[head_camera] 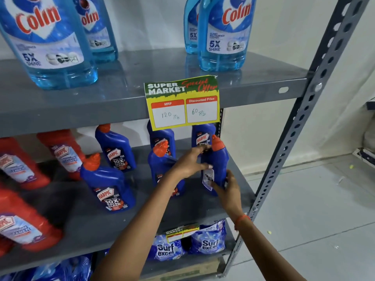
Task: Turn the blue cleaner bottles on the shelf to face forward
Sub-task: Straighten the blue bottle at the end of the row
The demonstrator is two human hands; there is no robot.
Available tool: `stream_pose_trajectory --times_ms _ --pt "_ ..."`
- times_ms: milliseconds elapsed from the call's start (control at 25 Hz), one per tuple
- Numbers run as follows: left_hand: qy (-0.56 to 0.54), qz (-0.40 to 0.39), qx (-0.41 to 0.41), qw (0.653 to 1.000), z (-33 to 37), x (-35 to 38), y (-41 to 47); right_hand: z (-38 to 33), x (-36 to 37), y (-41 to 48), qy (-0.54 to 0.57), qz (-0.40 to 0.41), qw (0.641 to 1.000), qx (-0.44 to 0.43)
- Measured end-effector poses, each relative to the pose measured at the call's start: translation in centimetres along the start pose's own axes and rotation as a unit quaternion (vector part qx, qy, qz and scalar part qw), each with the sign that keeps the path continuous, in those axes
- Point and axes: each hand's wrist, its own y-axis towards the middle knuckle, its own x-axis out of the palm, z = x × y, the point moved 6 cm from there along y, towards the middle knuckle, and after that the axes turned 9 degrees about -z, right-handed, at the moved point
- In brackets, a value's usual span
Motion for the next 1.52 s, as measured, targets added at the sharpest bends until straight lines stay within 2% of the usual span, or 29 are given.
stream_pose_trajectory --times_ms 80,200,280,400,560,680,760,840,920,1040,1120,1200,1280,1400,1520 --pt "-0.020 -0.012 0.013 1.000 0.3 -0.5 0.2 0.2 -0.8 0.1 0.019 -0.037 0.999 -0.004" --pt "-0.035 -0.065 0.001 0.997 0.6 -0.6 0.5 0.0 -1.5 0.2 0.013 -0.133 0.991 -0.017" --pt "-0.034 -0.054 -0.002 0.998 1.0 -0.5 0.6 0.0 -1.8 0.6 0.008 -0.171 0.985 -0.017" --pt "-0.045 0.059 -0.002 0.997 1.9 -0.8 0.4 -0.4 -2.2 1.1 0.002 -0.147 0.989 -0.017" --pt "-0.019 0.239 -0.087 0.967 2.3 -1.3 -0.3 -2.0 -0.2 0.6 -0.169 -0.046 0.984 -0.041" --pt "0.041 0.293 -0.128 0.947 3.4 -1.2 -0.9 -2.5 0.9 0.9 -0.205 0.003 0.976 -0.069" --pt "0.025 0.265 -0.104 0.958 3.6 -1.2 -0.8 -2.3 0.3 1.1 -0.160 0.004 0.984 -0.078" --pt "-0.131 0.186 -0.073 0.971 2.7 -1.3 -0.5 -1.8 -0.7 1.0 -0.073 -0.010 0.994 -0.080" --pt "-0.277 0.085 -0.057 0.955 1.7 -1.3 -0.3 -1.9 -1.7 0.8 -0.015 -0.034 0.995 -0.096" --pt "-0.322 -0.030 -0.027 0.946 0.9 -0.6 0.1 -2.0 -2.3 0.9 0.046 -0.137 0.986 -0.085" --pt "-0.324 -0.060 -0.005 0.944 1.0 0.0 0.4 -1.6 -2.1 1.1 0.095 -0.183 0.977 -0.058" --pt "-0.320 -0.011 0.021 0.947 1.0 0.4 0.7 -0.9 -2.3 1.7 0.122 -0.178 0.976 -0.040" --pt "-0.316 0.080 0.031 0.945 0.9 0.8 0.6 -0.6 -2.7 2.4 0.128 -0.153 0.979 -0.051" --pt "-0.311 0.208 0.004 0.927 -0.5 1.3 0.5 -0.3 -2.9 3.8 0.113 -0.126 0.984 -0.053" --pt "-0.317 0.260 -0.007 0.912 -1.8 1.7 0.3 0.0 -2.6 4.6 0.101 -0.122 0.987 -0.038"
